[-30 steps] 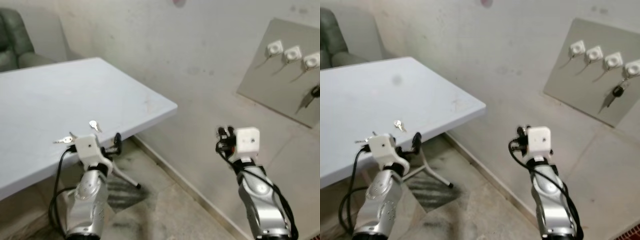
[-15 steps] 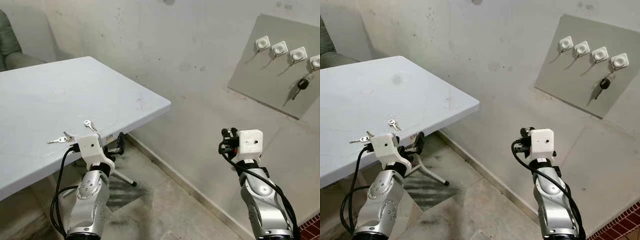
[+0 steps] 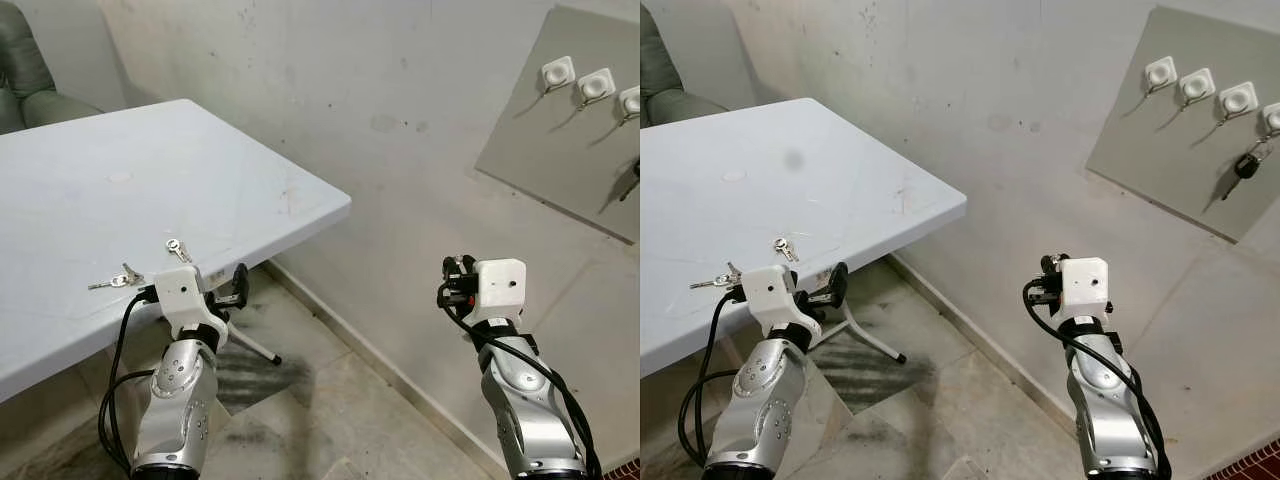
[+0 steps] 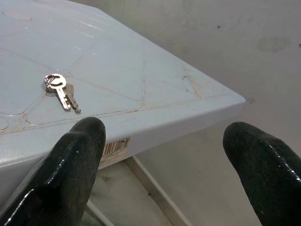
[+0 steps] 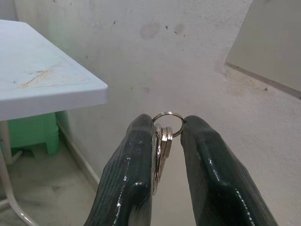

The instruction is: Hang keys on a hook

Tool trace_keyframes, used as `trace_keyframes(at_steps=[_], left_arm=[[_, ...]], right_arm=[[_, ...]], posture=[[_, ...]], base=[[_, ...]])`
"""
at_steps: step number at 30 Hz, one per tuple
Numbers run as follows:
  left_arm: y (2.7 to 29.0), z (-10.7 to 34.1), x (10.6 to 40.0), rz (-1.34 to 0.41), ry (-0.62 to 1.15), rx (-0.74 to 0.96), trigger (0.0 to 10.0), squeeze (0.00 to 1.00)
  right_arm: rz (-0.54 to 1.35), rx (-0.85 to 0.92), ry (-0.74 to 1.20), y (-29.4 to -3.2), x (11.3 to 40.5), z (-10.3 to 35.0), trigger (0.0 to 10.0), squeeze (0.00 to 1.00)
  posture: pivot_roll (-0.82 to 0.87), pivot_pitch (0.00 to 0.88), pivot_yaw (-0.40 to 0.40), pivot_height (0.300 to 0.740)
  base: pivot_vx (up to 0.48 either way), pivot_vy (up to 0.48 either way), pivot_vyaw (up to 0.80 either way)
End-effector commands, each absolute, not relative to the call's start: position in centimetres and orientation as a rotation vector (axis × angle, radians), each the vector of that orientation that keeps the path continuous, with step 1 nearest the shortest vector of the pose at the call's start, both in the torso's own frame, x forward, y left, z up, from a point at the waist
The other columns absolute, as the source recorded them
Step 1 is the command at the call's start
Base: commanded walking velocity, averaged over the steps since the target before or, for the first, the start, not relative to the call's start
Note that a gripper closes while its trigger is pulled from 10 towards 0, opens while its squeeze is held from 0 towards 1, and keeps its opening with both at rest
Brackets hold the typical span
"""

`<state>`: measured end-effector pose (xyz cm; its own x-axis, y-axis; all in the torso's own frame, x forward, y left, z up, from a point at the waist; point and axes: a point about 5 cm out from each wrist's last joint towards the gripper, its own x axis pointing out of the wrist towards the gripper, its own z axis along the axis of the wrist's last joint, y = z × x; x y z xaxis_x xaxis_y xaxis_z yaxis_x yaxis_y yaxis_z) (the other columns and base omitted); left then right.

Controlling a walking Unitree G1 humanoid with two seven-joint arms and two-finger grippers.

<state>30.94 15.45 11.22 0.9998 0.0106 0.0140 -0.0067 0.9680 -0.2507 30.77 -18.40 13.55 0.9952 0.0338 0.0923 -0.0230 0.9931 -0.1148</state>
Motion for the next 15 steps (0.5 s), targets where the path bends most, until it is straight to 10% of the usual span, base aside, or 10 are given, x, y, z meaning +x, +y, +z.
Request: trace_keyframes(at_steps=[1,15], left_arm=[[15.13,11.69,31.07,-0.005,-0.025,-0.247,10.0,0.00],[15.30,11.75,31.00,-0.001,-0.032,-0.244,10.0,0.00]], right_arm=[[0.007,-0.111,-0.105,-18.81,30.70,13.83,10.0,0.00],[0.009,-0.110,-0.102,-18.76,30.68,13.75,10.0,0.00]], posture=[[0.03,0.046,-0.092,0.740],[0.03,0.047,-0.094,0.740]], base=[[0.000,0.000,0.00],[0.186,0.000,0.00]])
